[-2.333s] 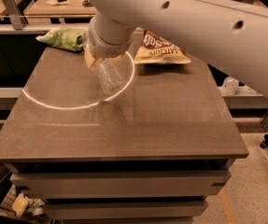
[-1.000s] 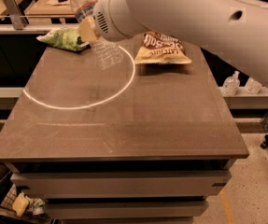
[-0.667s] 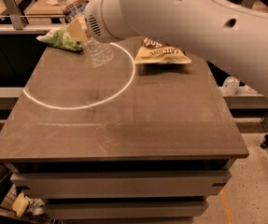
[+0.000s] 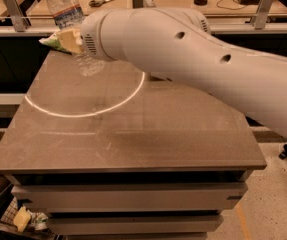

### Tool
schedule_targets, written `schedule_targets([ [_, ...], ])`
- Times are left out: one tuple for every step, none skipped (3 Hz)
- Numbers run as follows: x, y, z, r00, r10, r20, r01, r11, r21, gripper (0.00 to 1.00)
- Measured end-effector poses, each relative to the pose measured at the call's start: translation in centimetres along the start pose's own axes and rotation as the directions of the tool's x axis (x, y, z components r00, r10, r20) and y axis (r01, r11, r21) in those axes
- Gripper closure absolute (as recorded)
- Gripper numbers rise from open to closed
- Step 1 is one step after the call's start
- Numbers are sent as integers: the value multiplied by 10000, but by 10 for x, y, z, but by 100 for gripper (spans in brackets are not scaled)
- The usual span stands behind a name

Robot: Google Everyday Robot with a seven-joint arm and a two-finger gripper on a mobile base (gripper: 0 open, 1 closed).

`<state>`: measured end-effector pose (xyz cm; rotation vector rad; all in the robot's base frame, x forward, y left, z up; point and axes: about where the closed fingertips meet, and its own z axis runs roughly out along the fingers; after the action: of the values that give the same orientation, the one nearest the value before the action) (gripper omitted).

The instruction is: Place water bottle upright

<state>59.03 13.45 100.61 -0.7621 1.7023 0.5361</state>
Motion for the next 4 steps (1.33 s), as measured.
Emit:
schedule_targets([
  [4, 4, 10, 9967, 259, 766, -246, 9995, -186, 100],
  [12, 5, 18, 9920, 520, 1147, -479, 9981, -378, 100],
  [25, 5, 24, 9887, 804, 1264, -756, 9962, -423, 100],
  [39, 1, 29, 9846, 1107, 1354, -1082, 9938, -257, 100],
])
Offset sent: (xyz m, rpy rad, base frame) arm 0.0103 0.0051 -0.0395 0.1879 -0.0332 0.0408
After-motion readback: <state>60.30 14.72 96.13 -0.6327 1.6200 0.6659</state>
